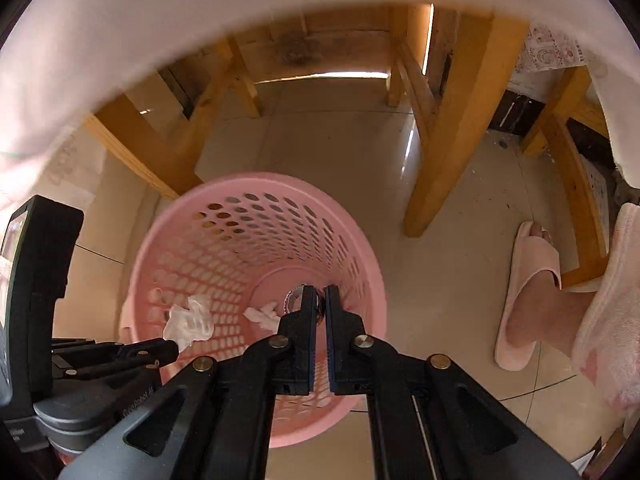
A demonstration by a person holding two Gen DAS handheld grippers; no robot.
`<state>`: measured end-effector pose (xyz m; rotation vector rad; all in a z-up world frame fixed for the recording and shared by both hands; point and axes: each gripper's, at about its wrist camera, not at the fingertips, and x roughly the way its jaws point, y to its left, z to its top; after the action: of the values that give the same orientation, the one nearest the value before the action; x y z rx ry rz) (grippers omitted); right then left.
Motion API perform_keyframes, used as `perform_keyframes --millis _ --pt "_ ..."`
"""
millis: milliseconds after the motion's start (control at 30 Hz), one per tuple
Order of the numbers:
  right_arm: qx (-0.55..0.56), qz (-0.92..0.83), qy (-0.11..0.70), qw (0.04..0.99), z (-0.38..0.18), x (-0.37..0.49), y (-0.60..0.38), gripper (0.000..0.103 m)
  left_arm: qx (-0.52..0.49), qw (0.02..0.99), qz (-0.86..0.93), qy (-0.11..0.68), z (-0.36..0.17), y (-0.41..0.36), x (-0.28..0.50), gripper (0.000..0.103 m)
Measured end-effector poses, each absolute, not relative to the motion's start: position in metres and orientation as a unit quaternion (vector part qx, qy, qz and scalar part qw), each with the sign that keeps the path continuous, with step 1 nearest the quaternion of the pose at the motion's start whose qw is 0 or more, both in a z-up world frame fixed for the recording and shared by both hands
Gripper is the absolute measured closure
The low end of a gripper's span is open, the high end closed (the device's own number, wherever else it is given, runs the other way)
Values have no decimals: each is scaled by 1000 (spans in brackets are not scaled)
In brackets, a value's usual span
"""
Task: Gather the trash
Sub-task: 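Carry the tissue in the left tool and ring in the right tool over the basket, then open the left tool to drop the tissue while the right tool releases the ring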
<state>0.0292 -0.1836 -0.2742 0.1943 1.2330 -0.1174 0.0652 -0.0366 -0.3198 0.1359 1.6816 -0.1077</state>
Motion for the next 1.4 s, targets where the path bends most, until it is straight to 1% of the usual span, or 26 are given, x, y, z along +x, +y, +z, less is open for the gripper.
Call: perform_keyframes --millis 133,300,467,567,700,733,767,800,833,867,900,933,1033,1167,1333,1400 --pt "103 -71 586 800 -291 31 -192 98 85 668 -45 738 -332 -37 64 99" --pt "99 -73 609 783 -311 32 -195 98 42 659 -40 750 -344 -25 68 99" --pt "99 -73 619 775 -325 31 -196 98 66 663 -49 744 -348 -29 71 98" --pt "100 -73 617 777 -329 31 -196 98 67 675 -46 733 -347 -28 76 93" --pt "102 -81 611 781 -331 29 -200 98 86 678 -41 729 -349 -28 74 92" --pt "107 -80 608 782 -331 29 -201 98 83 676 -37 731 -350 -27 74 87" --pt "110 -81 608 782 -331 29 -203 98 78 675 -33 733 -350 -25 75 76" --pt "114 -81 609 781 -330 29 -204 98 71 674 -31 734 -350 -23 75 69" --pt "115 -82 611 779 -330 30 -204 98 65 675 -30 735 -349 -20 76 60" --pt "114 -80 612 779 -330 30 -204 97 56 677 -29 734 -348 -18 77 53" --pt "111 -79 612 779 -329 30 -203 96 51 678 -24 733 -346 -16 78 49" --pt "106 -79 613 779 -329 31 -202 94 42 678 -22 733 -344 -15 78 47" --pt "95 -76 610 783 -325 31 -199 92 34 680 -15 733 -338 -14 80 47" --pt "95 -71 606 787 -320 32 -197 84 32 704 -12 710 -316 -19 84 47" --pt "90 -68 594 796 -308 32 -192 83 72 744 -20 664 -278 -28 87 46" --pt "82 -61 587 803 -301 32 -188 83 78 756 -23 650 -262 -29 85 40"
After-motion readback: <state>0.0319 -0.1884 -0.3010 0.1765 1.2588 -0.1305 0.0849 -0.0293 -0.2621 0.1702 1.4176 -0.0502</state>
